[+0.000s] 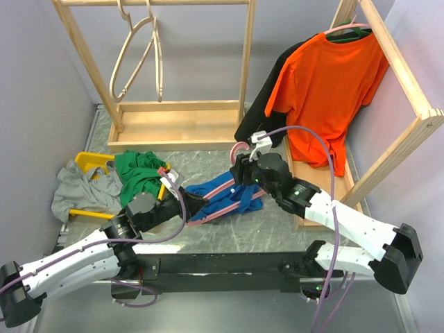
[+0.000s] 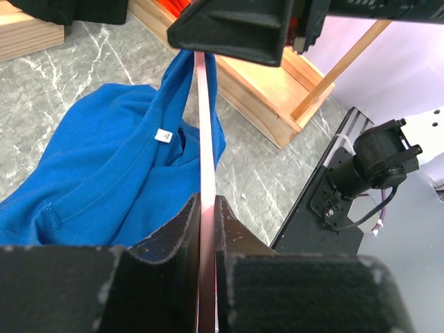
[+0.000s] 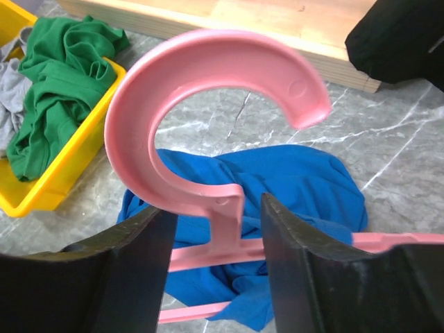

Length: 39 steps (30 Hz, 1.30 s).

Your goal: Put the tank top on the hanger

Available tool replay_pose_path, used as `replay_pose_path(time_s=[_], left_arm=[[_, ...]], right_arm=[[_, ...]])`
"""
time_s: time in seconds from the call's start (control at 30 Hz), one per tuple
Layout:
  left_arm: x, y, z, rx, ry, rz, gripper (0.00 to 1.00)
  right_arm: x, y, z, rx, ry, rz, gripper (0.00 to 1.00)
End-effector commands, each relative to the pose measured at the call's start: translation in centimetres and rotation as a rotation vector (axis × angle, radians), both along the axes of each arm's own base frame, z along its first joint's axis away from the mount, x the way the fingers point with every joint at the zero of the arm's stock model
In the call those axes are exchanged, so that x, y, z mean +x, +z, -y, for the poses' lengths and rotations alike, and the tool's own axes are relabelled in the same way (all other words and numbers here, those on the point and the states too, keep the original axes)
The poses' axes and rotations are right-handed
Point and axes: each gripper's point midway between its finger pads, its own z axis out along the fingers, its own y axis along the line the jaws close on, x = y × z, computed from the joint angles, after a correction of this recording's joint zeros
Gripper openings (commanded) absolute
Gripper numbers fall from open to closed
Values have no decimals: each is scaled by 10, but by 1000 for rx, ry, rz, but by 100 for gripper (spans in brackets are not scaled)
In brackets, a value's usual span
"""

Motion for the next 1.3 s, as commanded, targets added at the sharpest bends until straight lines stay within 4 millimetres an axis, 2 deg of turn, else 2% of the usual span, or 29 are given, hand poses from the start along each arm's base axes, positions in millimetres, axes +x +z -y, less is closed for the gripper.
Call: replay_pose_path(time_s=[0.0,0.2,0.27,0.3,0.33,0.4,0.43,0.5,0.53,0.6,0.7,0.73,0.8,0.83,0.87,0.9,0.93,0.97,1.0,1.03,1.07,1.27], left_arm=[[0,35,6,-94,-19,72,1],[-2,41,9,-103,-39,86,1],[-2,40,11,-99,-44,81,1],[-1,41,12,-101,-44,81,1],[-1,41,12,-99,-44,79,1],[1,44,12,-109,-33,71,1],[2,43,13,-108,-28,65,1],[7,46,12,-111,2,51,2],[9,45,11,-108,16,38,13],[17,44,8,-101,71,2,30],[27,45,5,-92,133,-29,43],[30,38,3,-69,160,-54,58],[43,43,-7,-79,264,-85,67],[47,32,-15,-39,318,-127,71],[53,26,-23,-42,392,-181,71],[58,32,-30,-52,453,-203,70],[67,24,-43,-27,553,-226,68],[66,11,-52,-1,607,-286,68],[68,10,-57,10,642,-307,65],[71,2,-64,35,698,-326,59],[71,-8,-72,56,742,-374,58],[79,-47,-73,142,700,-486,53]], right_arm=[[9,26,-11,47,-5,74,56],[13,19,-4,34,-47,86,55],[12,16,-3,26,-45,84,49],[13,21,-5,46,-45,101,45],[13,22,-5,50,-48,106,37],[15,20,-2,43,-62,108,26],[16,18,-1,36,-67,106,16],[17,17,1,21,-79,111,5],[17,17,3,10,-93,115,0],[18,20,5,2,-105,126,0],[18,20,8,-2,-125,143,0],[18,20,7,-3,-129,146,0],[18,18,10,-24,-158,162,0],[18,18,11,-32,-170,167,0],[19,17,14,-43,-191,174,0],[17,18,13,-50,-193,183,0],[16,16,13,-59,-196,188,0],[16,15,13,-69,-201,193,0],[16,15,15,-78,-216,197,0],[16,14,15,-81,-218,200,0],[16,13,16,-87,-224,201,0],[14,10,19,-99,-245,214,0]])
